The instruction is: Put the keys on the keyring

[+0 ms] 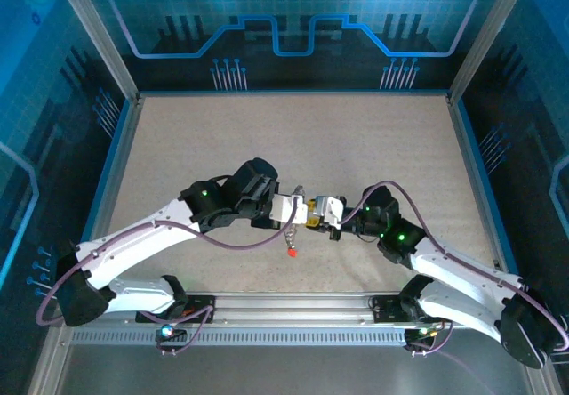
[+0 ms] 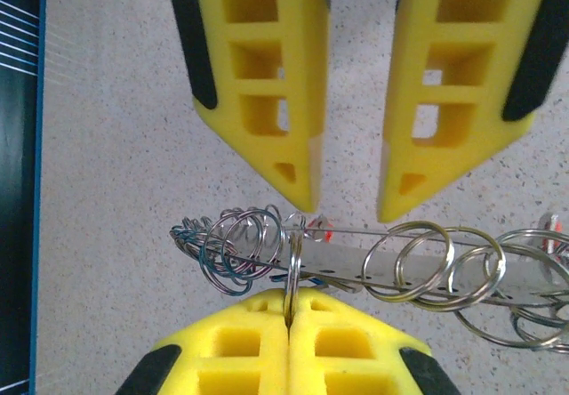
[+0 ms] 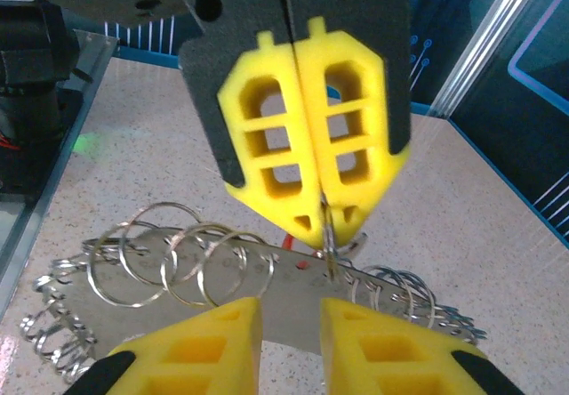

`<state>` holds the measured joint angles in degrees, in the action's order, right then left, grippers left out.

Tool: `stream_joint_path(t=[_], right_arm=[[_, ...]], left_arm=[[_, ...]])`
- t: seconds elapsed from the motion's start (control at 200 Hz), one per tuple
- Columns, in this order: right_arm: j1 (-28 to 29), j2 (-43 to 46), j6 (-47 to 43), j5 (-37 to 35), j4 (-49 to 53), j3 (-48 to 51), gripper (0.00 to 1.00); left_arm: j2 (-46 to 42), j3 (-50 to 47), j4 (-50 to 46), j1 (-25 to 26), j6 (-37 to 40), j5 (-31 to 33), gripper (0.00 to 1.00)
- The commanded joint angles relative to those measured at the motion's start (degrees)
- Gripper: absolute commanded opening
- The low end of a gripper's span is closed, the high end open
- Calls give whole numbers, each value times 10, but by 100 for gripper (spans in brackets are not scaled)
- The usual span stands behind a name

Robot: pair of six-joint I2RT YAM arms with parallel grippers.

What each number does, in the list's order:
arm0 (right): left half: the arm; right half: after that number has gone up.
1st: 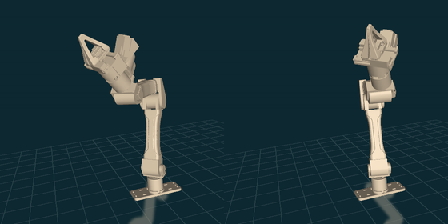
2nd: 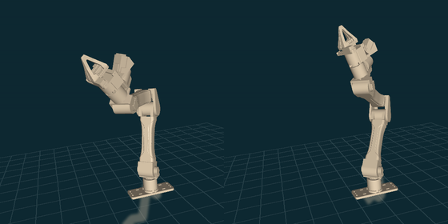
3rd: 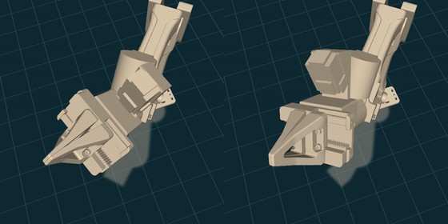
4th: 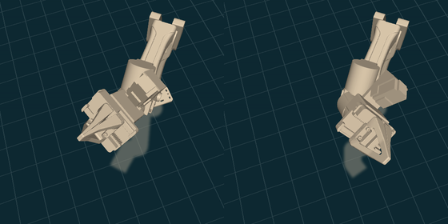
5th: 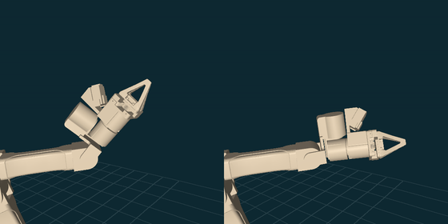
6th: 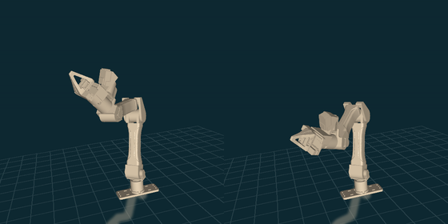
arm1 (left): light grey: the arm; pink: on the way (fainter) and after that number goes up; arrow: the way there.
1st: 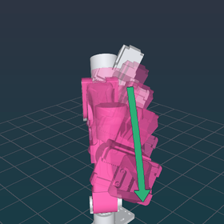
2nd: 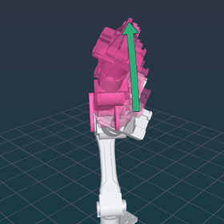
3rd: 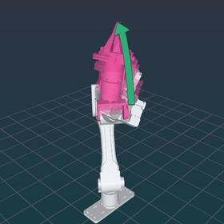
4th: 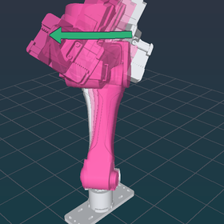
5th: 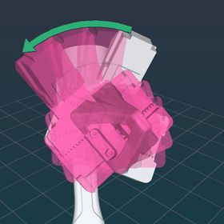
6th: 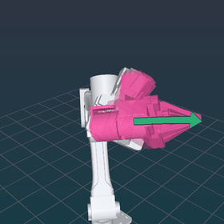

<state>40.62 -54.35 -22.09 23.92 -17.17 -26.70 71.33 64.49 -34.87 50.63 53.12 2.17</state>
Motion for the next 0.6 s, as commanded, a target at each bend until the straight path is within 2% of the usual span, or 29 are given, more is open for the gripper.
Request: stream_joint_path(t=[0.0,0.155,0.305,0.595], right_arm=[[7,-1,13,-18,-19,-9,28],[6,-5,19,-20,-39,-3,32],[7,-21,23,22,-62,-5,31],[11,-36,28,32,-83,-9,19]], left_arm=[[5,35,-13,5,13,1,0],[2,39,-26,5,13,-21,0],[0,42,-31,5,11,-47,0],[-14,34,-15,5,4,-72,0]])
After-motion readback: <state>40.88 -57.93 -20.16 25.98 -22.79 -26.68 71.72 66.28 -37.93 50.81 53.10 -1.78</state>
